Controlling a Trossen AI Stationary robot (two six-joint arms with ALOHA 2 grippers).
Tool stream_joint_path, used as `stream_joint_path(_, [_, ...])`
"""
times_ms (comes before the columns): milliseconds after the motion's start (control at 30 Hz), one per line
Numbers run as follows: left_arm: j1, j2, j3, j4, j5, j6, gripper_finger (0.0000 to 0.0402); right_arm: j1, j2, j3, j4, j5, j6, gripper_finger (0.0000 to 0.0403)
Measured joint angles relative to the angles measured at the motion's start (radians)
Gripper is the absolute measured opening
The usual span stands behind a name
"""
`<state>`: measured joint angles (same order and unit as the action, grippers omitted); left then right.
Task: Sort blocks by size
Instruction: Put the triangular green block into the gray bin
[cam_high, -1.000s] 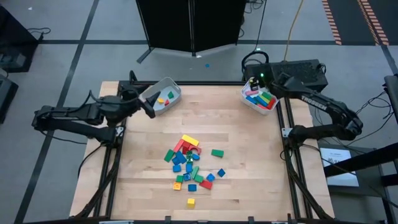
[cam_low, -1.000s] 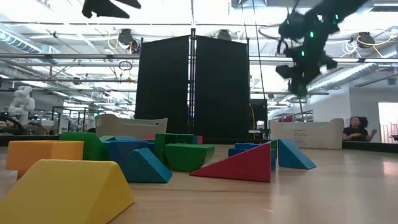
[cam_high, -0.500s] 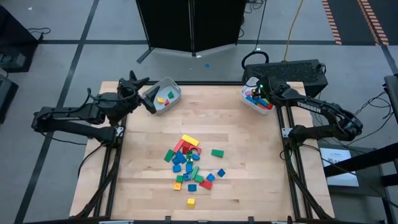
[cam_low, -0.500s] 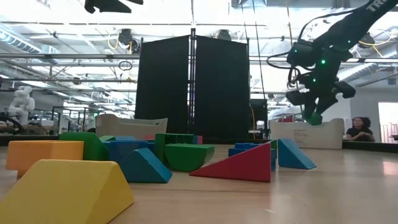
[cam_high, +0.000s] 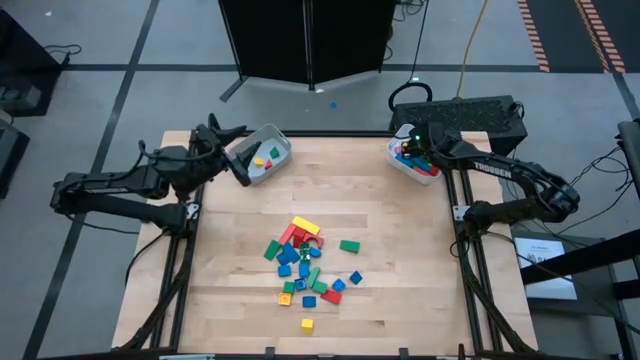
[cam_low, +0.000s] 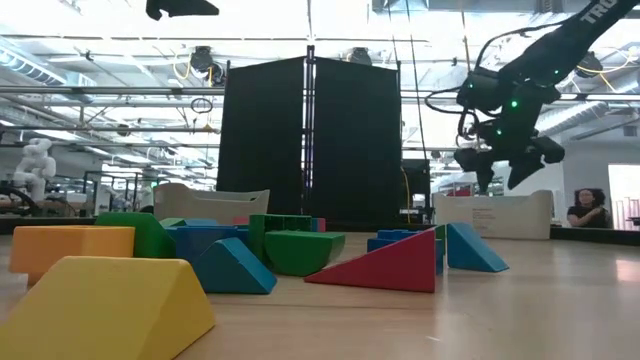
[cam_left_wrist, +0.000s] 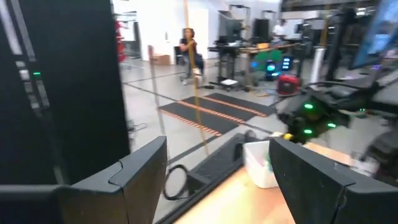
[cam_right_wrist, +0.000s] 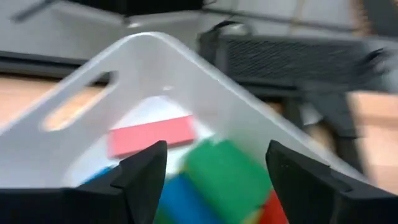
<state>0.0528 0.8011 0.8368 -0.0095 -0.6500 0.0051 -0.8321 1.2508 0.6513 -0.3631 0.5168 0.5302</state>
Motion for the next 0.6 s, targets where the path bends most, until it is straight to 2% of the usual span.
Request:
stream_joint_path(100, [-0.001,-0.007,0.0,0.002,0.035,-0.077,0.0281,0.004,-0.013,0.025,0.061,-0.205,-0.014,0.025])
stream_joint_path(133, [-0.001,-0.01,0.0,0.002,0.046,-0.117,0.0281,0.011,-0.021,0.034,0.13,-0.314,-0.034,0.0247])
stream_joint_path(267, [-0.001,-0.018,0.0,0.018,0.097,-0.237,0.0281,0.082,-0.027,0.061,0.465,-0.884,-0.015,0.0236])
stream_joint_path(333, [-0.001,-0.018,0.0,0.05,0.148,-0.261,0.0281,0.159,-0.026,0.066,0.589,-1.059,0.0,0.0232])
stream_joint_path(400, [-0.001,-0.018,0.0,0.08,0.209,-0.267,0.0281,0.258,-0.026,0.066,0.581,-1.114,-0.017,0.0226])
stream_joint_path(467, [-0.001,-0.018,0.0,0.125,0.264,-0.326,0.0281,0.363,-0.022,0.064,0.479,-1.101,-0.045,0.0219])
stream_joint_path(600, [-0.001,-0.019,0.0,0.17,0.301,-0.383,0.0281,0.59,0.001,0.064,0.239,-0.915,-0.141,0.0207])
